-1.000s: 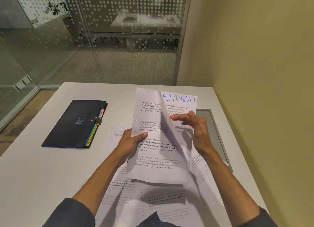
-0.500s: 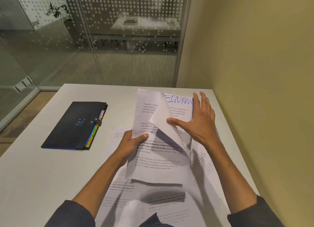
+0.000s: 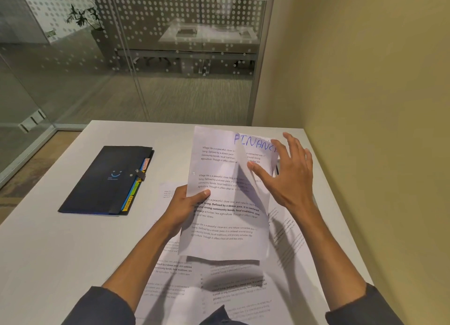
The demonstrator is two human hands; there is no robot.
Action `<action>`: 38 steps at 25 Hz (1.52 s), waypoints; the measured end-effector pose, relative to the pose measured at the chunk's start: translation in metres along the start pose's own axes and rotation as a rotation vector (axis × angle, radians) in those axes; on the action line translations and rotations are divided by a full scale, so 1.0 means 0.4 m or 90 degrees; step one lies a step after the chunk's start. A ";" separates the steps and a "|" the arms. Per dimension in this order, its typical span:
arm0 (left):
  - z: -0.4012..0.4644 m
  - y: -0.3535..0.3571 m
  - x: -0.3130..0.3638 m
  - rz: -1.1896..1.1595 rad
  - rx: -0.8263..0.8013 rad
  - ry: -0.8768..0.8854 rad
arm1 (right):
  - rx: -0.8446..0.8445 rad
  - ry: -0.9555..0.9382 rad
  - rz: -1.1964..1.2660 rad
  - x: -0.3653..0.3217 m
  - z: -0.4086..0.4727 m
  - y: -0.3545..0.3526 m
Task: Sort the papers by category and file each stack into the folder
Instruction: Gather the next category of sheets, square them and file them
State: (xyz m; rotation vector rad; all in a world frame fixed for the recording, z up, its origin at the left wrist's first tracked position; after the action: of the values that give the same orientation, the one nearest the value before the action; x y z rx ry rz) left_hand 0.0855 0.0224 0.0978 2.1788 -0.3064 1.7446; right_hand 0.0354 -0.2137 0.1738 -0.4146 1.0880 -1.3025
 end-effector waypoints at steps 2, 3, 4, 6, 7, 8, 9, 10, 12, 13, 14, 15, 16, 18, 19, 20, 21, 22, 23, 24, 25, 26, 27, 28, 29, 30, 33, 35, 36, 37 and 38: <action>0.001 -0.001 0.003 0.000 0.000 0.002 | 0.109 -0.076 0.055 -0.019 -0.007 -0.013; 0.001 0.000 0.004 -0.002 -0.001 0.002 | 0.131 -0.096 0.099 -0.028 -0.012 -0.018; 0.000 0.002 0.006 -0.007 -0.001 0.001 | 0.125 -0.098 0.161 -0.038 -0.018 -0.020; -0.001 0.004 0.006 -0.016 0.001 -0.002 | 0.051 -0.055 0.342 -0.057 -0.031 -0.013; -0.001 0.004 0.005 -0.013 0.002 -0.002 | 0.006 -0.019 0.447 -0.066 -0.036 -0.006; -0.002 0.003 0.003 -0.005 0.002 -0.003 | -0.033 0.021 0.537 -0.074 -0.040 0.001; -0.002 0.001 0.001 0.006 0.002 -0.003 | -0.062 0.062 0.595 -0.079 -0.040 0.009; -0.002 0.000 -0.002 0.016 0.001 -0.004 | -0.082 0.096 0.623 -0.084 -0.039 0.014; -0.001 -0.001 -0.006 0.022 0.000 -0.009 | -0.091 0.137 0.598 -0.080 -0.032 0.019; -0.002 -0.001 -0.006 0.021 0.001 -0.008 | -0.087 0.139 0.550 -0.073 -0.027 0.019; -0.003 0.000 -0.004 0.022 0.001 -0.007 | -0.086 0.130 0.481 -0.066 -0.020 0.017; -0.004 0.001 -0.003 0.025 0.002 -0.004 | -0.089 0.111 0.397 -0.063 -0.013 0.013; -0.006 0.003 -0.001 0.032 0.001 0.001 | -0.101 0.092 0.309 -0.061 -0.006 0.011; -0.009 0.009 0.003 0.049 -0.006 0.013 | -0.137 0.075 0.158 -0.056 0.009 0.007; -0.010 0.012 0.004 0.054 -0.007 0.014 | -0.155 0.075 0.103 -0.052 0.015 0.006; -0.010 0.014 0.004 0.053 -0.004 0.012 | -0.169 0.075 0.061 -0.049 0.020 0.003; -0.010 0.014 0.004 0.049 0.002 0.009 | -0.180 0.076 0.033 -0.044 0.023 0.004; -0.011 0.014 0.005 0.045 0.008 0.007 | -0.186 0.074 0.012 -0.040 0.023 0.004; -0.010 0.013 0.005 0.043 0.012 0.006 | -0.185 0.071 -0.003 -0.036 0.023 0.004; -0.010 0.012 0.004 0.040 0.012 0.005 | -0.177 0.065 -0.016 -0.032 0.023 0.003; -0.009 0.011 0.003 0.040 0.009 0.004 | -0.164 0.056 -0.026 -0.030 0.022 0.000; -0.009 0.009 0.002 0.038 0.006 0.003 | -0.148 0.046 -0.034 -0.031 0.021 -0.002; -0.008 0.007 0.000 0.037 0.005 0.001 | -0.132 0.036 -0.042 -0.033 0.021 -0.003; -0.007 0.006 0.000 0.036 0.005 -0.001 | -0.120 0.029 -0.048 -0.035 0.019 -0.003; -0.005 0.005 -0.001 0.035 0.006 -0.002 | -0.116 0.026 -0.052 -0.037 0.018 -0.001; -0.003 0.005 -0.001 0.035 0.007 -0.003 | -0.119 0.022 -0.056 -0.039 0.016 0.002; -0.002 0.002 -0.003 0.032 0.004 -0.001 | -0.134 0.011 -0.071 -0.043 0.013 0.010; -0.002 0.000 -0.003 0.029 0.002 0.000 | -0.136 0.004 -0.073 -0.045 0.012 0.014; -0.002 -0.001 -0.003 0.027 0.001 0.001 | -0.131 0.000 -0.072 -0.045 0.012 0.014; -0.001 -0.001 -0.003 0.024 0.001 0.001 | -0.116 -0.007 -0.065 -0.047 0.012 0.014; -0.001 -0.002 -0.003 0.022 0.000 0.002 | -0.085 -0.020 -0.050 -0.048 0.011 0.011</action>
State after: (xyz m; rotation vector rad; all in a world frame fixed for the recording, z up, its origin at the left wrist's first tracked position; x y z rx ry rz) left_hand 0.0850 0.0231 0.0966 2.1837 -0.3442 1.7658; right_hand 0.0437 -0.1964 0.1802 -0.5800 1.1454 -1.2918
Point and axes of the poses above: each hand's wrist, its own z-axis towards the middle knuckle, its own y-axis out of the palm, x = y × z, the point moved 4 cm from there along z, towards the middle knuckle
